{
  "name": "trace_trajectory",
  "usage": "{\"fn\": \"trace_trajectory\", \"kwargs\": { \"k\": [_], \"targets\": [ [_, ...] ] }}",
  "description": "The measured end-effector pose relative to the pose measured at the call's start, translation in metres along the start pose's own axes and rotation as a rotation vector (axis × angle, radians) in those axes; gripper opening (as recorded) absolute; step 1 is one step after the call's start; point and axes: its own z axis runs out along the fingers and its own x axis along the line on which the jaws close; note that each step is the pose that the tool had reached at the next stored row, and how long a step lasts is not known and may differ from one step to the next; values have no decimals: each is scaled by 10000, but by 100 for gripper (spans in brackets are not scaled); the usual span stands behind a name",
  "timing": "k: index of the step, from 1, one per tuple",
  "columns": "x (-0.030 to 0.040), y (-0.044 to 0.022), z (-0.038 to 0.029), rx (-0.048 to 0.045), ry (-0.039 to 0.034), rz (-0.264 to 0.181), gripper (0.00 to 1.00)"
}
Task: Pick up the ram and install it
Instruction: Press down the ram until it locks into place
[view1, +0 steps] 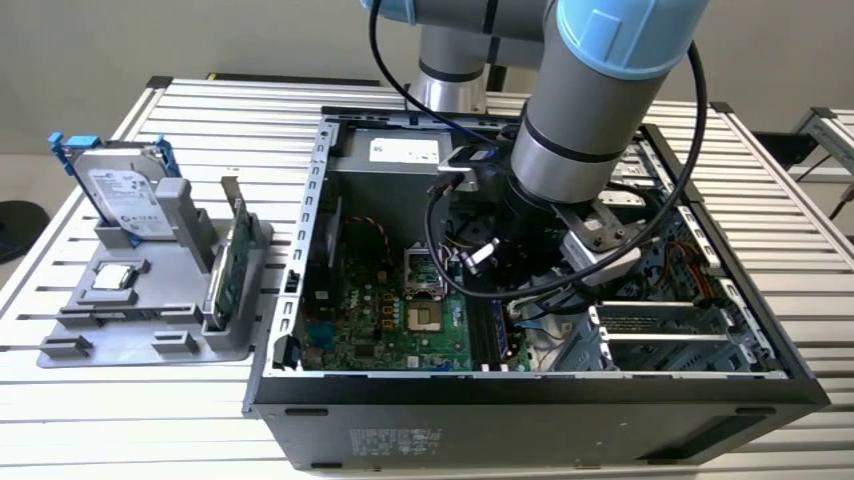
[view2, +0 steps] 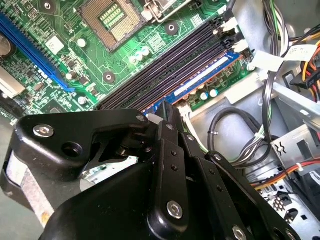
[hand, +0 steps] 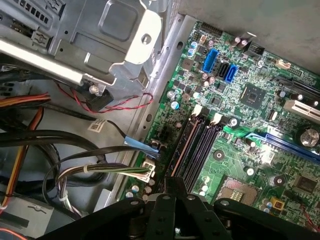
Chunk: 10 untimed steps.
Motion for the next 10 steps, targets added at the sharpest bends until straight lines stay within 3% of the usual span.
{"fn": "trace_trajectory", "kwargs": {
  "k": [10],
  "targets": [
    [0,1,1,11,2,-260,0]
  ]
}}
